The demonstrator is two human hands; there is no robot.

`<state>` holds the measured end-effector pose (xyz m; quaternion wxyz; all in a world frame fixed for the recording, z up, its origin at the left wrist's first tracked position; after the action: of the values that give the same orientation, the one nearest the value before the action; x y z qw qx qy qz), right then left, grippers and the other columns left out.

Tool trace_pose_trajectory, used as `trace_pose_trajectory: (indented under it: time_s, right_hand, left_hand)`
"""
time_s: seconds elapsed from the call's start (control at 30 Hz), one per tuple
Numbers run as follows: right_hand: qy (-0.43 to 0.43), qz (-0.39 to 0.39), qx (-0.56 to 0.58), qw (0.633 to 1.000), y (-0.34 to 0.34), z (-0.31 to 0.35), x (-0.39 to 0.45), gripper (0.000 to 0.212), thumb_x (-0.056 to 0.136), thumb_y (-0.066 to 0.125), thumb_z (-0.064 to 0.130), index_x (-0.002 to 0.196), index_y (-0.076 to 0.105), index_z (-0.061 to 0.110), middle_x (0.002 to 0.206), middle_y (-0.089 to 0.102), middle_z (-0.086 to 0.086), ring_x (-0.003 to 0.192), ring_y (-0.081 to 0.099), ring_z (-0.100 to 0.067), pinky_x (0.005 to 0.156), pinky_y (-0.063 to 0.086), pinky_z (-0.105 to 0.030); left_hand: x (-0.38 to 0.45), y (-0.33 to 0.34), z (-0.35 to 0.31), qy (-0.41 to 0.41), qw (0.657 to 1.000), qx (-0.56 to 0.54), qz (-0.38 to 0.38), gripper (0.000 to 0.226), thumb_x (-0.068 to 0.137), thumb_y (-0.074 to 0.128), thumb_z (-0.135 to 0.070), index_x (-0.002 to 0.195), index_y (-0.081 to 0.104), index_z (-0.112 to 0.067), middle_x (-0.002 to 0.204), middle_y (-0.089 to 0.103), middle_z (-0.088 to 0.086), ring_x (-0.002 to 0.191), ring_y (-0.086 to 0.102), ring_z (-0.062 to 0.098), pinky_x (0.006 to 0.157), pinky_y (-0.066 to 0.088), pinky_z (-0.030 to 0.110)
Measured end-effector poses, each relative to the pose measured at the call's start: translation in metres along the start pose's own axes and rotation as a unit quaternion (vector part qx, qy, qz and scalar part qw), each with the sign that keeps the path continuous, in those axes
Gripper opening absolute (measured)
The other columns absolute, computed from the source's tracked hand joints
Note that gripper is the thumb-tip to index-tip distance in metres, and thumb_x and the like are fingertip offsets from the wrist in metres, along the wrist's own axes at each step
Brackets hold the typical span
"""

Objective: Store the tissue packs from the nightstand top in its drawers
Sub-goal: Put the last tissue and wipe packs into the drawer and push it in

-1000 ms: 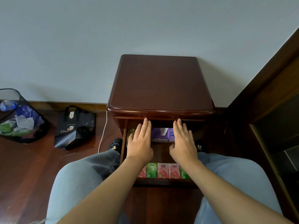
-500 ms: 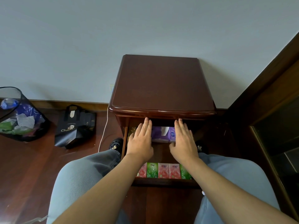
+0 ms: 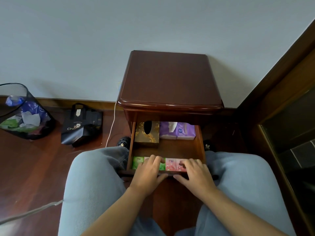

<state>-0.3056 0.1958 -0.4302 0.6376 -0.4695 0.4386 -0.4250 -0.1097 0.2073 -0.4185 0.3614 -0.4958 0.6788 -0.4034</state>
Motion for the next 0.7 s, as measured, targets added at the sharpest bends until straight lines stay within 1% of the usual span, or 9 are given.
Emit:
trace_pose_trajectory:
  time_s: [0.03, 0.1, 0.17, 0.23, 0.33, 0.47, 0.7]
  right_hand:
    - [-0.003, 0.024, -0.014, 1.0, 0.004, 0.002, -0.003, 0.057, 0.087, 0.053, 0.076, 0.128, 0.056, 0.035, 0.125, 0.06, 0.013, 0.119, 0.054, -0.017, 0.092, 0.043, -0.036]
    - [-0.016, 0.054, -0.044, 0.997, 0.008, 0.005, -0.006, 0.053, 0.09, 0.056, 0.07, 0.13, 0.054, 0.035, 0.13, 0.057, 0.012, 0.125, 0.051, -0.018, 0.095, 0.042, -0.036]
    - [-0.014, 0.066, -0.053, 0.996, 0.01, 0.003, -0.008, 0.046, 0.094, 0.06, 0.059, 0.132, 0.054, 0.034, 0.134, 0.056, 0.01, 0.129, 0.049, -0.019, 0.097, 0.043, -0.036]
    - [-0.003, 0.074, -0.06, 0.995, 0.011, -0.002, -0.009, 0.044, 0.097, 0.062, 0.051, 0.135, 0.054, 0.031, 0.137, 0.056, 0.007, 0.129, 0.048, -0.021, 0.099, 0.045, -0.036]
    - [0.007, 0.088, -0.071, 0.994, 0.012, -0.006, -0.008, 0.044, 0.1, 0.062, 0.044, 0.14, 0.054, 0.027, 0.141, 0.056, 0.003, 0.131, 0.049, -0.022, 0.102, 0.047, -0.036]
    - [0.002, 0.087, -0.077, 0.993, 0.013, -0.007, -0.008, 0.039, 0.103, 0.059, 0.041, 0.138, 0.055, 0.026, 0.14, 0.057, 0.004, 0.131, 0.049, -0.02, 0.098, 0.05, -0.034]
    - [0.027, 0.071, -0.067, 0.995, 0.01, -0.011, -0.006, 0.037, 0.105, 0.054, 0.042, 0.139, 0.057, 0.027, 0.139, 0.056, 0.007, 0.132, 0.045, -0.018, 0.096, 0.053, -0.033]
  left_hand:
    - [-0.003, 0.004, 0.0, 0.0, 1.0, 0.007, 0.017, 0.048, 0.093, 0.063, -0.054, 0.133, 0.048, -0.032, 0.133, 0.052, -0.01, 0.124, 0.052, 0.014, 0.098, 0.044, 0.033]
    - [-0.006, 0.009, 0.002, -0.002, 0.999, 0.027, 0.042, 0.049, 0.092, 0.067, -0.049, 0.134, 0.049, -0.032, 0.135, 0.053, -0.008, 0.127, 0.05, 0.016, 0.101, 0.044, 0.034]
    - [-0.007, 0.012, 0.007, -0.008, 0.997, 0.05, 0.053, 0.045, 0.093, 0.067, -0.043, 0.133, 0.05, -0.032, 0.136, 0.052, -0.007, 0.126, 0.049, 0.017, 0.1, 0.043, 0.034]
    - [-0.008, 0.012, 0.013, -0.022, 0.995, 0.074, 0.056, 0.044, 0.094, 0.067, -0.036, 0.134, 0.05, -0.03, 0.138, 0.051, -0.006, 0.126, 0.049, 0.019, 0.099, 0.043, 0.035]
    - [-0.008, 0.015, 0.016, -0.032, 0.991, 0.109, 0.067, 0.043, 0.098, 0.063, -0.027, 0.138, 0.05, -0.026, 0.141, 0.052, -0.002, 0.129, 0.05, 0.022, 0.102, 0.043, 0.037]
    - [-0.006, 0.016, 0.019, -0.029, 0.989, 0.129, 0.073, 0.035, 0.1, 0.056, -0.018, 0.135, 0.054, -0.023, 0.137, 0.056, 0.001, 0.127, 0.051, 0.024, 0.1, 0.044, 0.039]
    - [-0.004, 0.017, 0.015, -0.012, 0.99, 0.136, 0.045, 0.034, 0.1, 0.055, -0.015, 0.134, 0.054, -0.024, 0.136, 0.056, -0.001, 0.126, 0.051, 0.024, 0.099, 0.043, 0.038]
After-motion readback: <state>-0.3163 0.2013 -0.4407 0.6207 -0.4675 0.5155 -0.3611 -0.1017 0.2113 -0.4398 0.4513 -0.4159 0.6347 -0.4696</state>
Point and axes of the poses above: each hand's wrist, its own x-axis towards the middle knuckle, its own y-axis out of the palm, z = x × y, the point moved 5 cm from there along x, towards the middle knuckle
